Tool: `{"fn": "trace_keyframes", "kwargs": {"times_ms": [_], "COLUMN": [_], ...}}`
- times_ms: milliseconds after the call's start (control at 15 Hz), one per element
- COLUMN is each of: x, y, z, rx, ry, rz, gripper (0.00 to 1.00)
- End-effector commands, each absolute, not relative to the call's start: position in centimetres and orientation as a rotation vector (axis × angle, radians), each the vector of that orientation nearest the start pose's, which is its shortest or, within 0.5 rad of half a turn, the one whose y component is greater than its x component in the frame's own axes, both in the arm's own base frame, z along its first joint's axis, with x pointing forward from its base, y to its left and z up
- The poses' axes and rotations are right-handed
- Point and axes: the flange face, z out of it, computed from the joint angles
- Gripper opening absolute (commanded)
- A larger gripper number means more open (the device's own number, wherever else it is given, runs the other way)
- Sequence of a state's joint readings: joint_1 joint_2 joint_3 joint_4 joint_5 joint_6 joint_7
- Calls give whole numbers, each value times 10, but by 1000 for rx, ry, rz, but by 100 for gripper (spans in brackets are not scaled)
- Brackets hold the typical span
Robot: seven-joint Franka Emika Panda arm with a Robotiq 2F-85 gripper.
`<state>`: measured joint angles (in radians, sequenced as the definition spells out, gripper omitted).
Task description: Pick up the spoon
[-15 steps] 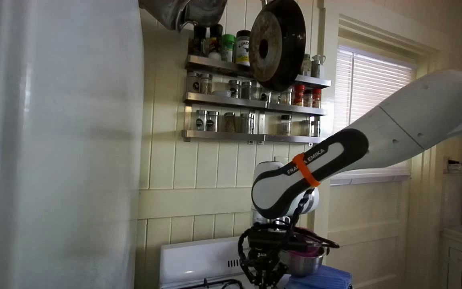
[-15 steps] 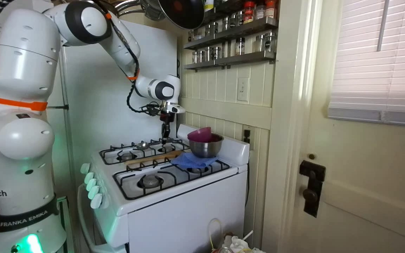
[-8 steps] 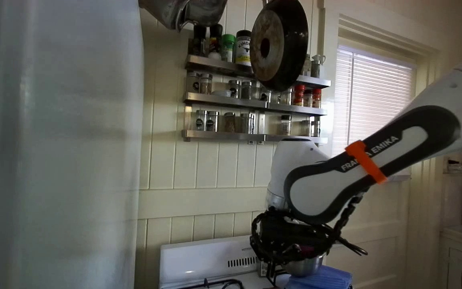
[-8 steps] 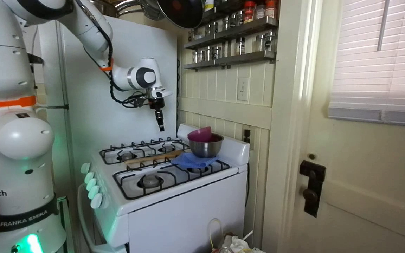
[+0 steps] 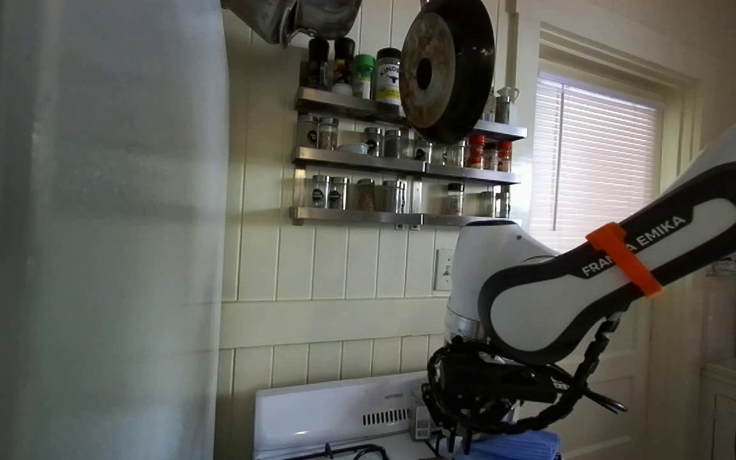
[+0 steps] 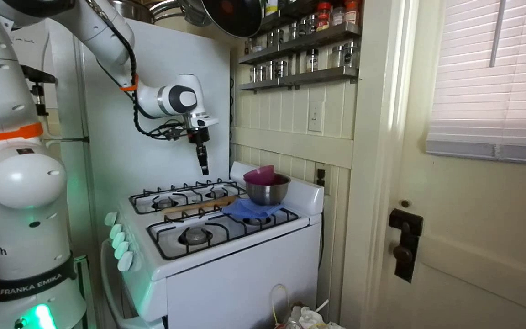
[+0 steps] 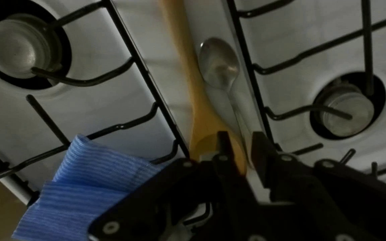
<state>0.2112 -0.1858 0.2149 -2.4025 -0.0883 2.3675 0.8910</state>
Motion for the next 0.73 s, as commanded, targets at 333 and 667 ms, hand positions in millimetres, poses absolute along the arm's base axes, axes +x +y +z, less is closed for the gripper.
{"fn": "trace_keyframes", "kwargs": {"times_ms": [333,667], "x": [472,462], "y": [176,176], "z": [331,340], "rx": [-3112,-3127], "ry": [61,135], "rz": [76,19], "gripper": [94,100]}}
